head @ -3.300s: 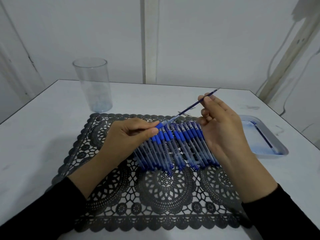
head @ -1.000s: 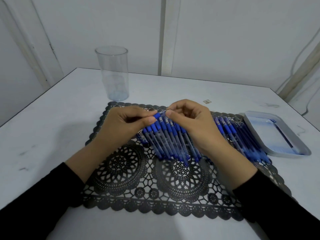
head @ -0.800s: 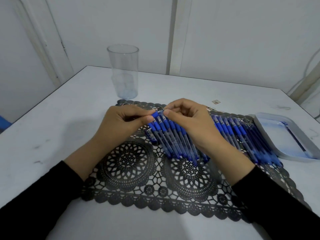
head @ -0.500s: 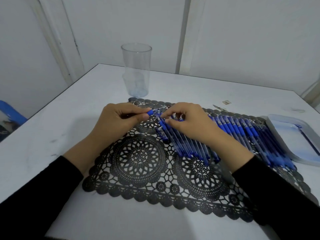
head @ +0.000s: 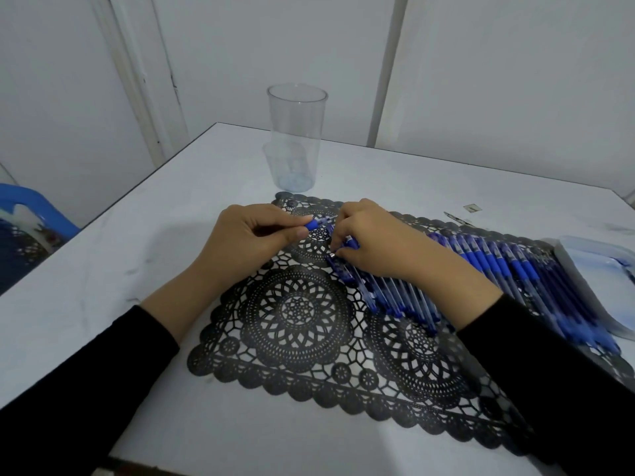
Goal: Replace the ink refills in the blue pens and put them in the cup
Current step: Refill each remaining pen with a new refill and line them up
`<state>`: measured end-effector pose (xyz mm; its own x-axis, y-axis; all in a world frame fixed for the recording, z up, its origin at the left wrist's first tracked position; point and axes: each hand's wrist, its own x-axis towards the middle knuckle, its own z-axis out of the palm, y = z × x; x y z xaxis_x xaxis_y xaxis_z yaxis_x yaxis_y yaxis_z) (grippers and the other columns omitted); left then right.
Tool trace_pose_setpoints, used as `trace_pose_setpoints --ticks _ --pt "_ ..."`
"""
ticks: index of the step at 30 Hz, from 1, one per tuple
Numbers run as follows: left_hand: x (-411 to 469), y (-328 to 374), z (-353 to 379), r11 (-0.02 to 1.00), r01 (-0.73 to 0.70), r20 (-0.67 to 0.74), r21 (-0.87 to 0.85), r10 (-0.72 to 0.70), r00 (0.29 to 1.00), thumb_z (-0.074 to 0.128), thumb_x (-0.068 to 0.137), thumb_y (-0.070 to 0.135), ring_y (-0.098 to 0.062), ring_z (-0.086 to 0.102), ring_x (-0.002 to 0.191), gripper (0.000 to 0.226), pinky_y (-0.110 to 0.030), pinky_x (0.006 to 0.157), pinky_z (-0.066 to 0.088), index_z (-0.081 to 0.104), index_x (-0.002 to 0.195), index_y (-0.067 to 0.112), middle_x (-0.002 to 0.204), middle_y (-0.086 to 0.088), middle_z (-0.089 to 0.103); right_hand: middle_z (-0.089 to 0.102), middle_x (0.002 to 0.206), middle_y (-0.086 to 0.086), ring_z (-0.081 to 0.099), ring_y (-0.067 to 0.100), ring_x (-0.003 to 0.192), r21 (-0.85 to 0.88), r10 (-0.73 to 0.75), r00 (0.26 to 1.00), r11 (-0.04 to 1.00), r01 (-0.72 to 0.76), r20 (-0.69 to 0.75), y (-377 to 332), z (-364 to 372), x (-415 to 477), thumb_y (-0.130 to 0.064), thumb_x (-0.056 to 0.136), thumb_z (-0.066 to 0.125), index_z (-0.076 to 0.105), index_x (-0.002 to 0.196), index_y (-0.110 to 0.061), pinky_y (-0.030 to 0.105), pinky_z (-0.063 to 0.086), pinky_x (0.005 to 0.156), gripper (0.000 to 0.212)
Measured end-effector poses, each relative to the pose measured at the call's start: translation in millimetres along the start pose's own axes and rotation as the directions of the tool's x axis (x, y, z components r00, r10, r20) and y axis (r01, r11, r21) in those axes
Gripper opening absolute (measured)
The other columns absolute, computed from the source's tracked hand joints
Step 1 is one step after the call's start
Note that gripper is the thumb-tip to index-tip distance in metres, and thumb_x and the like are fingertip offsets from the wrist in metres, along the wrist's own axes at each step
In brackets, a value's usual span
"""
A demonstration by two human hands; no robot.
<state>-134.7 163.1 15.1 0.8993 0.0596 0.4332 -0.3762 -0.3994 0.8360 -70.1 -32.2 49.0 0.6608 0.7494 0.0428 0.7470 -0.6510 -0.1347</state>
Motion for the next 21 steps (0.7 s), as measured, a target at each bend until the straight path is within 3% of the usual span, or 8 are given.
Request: trace_pose_setpoints --ticks 4,8,13,15,18,21 --pt "0.2 -1.6 -0.5 1.000 -0.001 -0.004 -0.005 0.001 1.000 0.078 0.080 0.012 -0.008 0.071 0.086 0.022 -0.017 0.080 0.054 0.077 0.096 0.026 0.091 0.011 0.076 0.054 0.103 -0.002 0.043 0.012 0.095 0.068 -0.006 1.000 0.998 0.008 -0.025 3.8 2.4 -1.5 -0.017 0.093 0.062 0.071 0.099 -0.016 0.020 0.031 0.076 0.011" --pt "0.0 -2.8 0.2 1.000 -0.002 -0.007 0.003 0.002 1.000 0.078 0.080 0.012 -0.009 0.072 0.088 0.022 -0.019 0.083 0.055 0.077 0.097 0.025 0.092 0.010 0.077 0.060 0.084 -0.014 0.051 0.000 0.074 0.310 0.066 0.986 0.951 -0.015 -0.155 10.6 1.3 -9.0 -0.016 0.091 0.066 0.071 0.094 -0.019 0.004 0.036 0.064 0.007" --pt "0.3 -3.3 1.8 1.000 0.005 0.001 0.014 -0.005 1.000 0.078 0.078 0.017 -0.005 0.071 0.086 0.021 -0.015 0.080 0.053 0.077 0.098 0.024 0.091 0.012 0.076 0.064 0.071 -0.007 0.054 0.006 0.065 0.702 0.246 0.934 0.712 0.006 -0.257 20.0 4.4 -14.7 -0.011 0.085 0.073 0.074 0.091 -0.014 0.014 0.047 0.066 0.007" --pt "0.2 -3.1 2.5 1.000 0.010 0.001 0.009 -0.010 1.000 0.078 0.077 0.020 -0.004 0.071 0.085 0.022 -0.014 0.079 0.052 0.077 0.098 0.024 0.090 0.013 0.076 0.064 0.070 -0.006 0.053 0.008 0.065 0.739 0.259 0.919 0.672 0.050 -0.297 21.0 3.4 -15.7 -0.010 0.084 0.074 0.075 0.090 -0.014 0.019 0.049 0.066 0.007" --pt "-0.2 -3.3 2.8 1.000 0.002 0.001 0.020 -0.002 1.000 0.076 0.074 0.029 -0.005 0.071 0.084 0.024 -0.015 0.078 0.053 0.077 0.098 0.025 0.090 0.012 0.076 0.068 0.074 -0.001 0.057 0.010 0.067 0.707 0.241 0.902 0.702 0.092 -0.358 18.6 0.6 -16.9 -0.012 0.084 0.075 0.076 0.090 -0.017 0.026 0.052 0.067 0.007" --pt "-0.2 -3.4 3.9 1.000 -0.003 0.003 0.031 0.003 1.000 0.075 0.073 0.031 -0.006 0.071 0.083 0.025 -0.016 0.078 0.053 0.077 0.098 0.026 0.089 0.013 0.076 0.066 0.069 -0.010 0.055 0.003 0.063 0.676 0.212 0.904 0.729 0.107 -0.372 17.2 -0.9 -17.6 -0.012 0.085 0.074 0.076 0.090 -0.019 0.018 0.049 0.064 0.009"
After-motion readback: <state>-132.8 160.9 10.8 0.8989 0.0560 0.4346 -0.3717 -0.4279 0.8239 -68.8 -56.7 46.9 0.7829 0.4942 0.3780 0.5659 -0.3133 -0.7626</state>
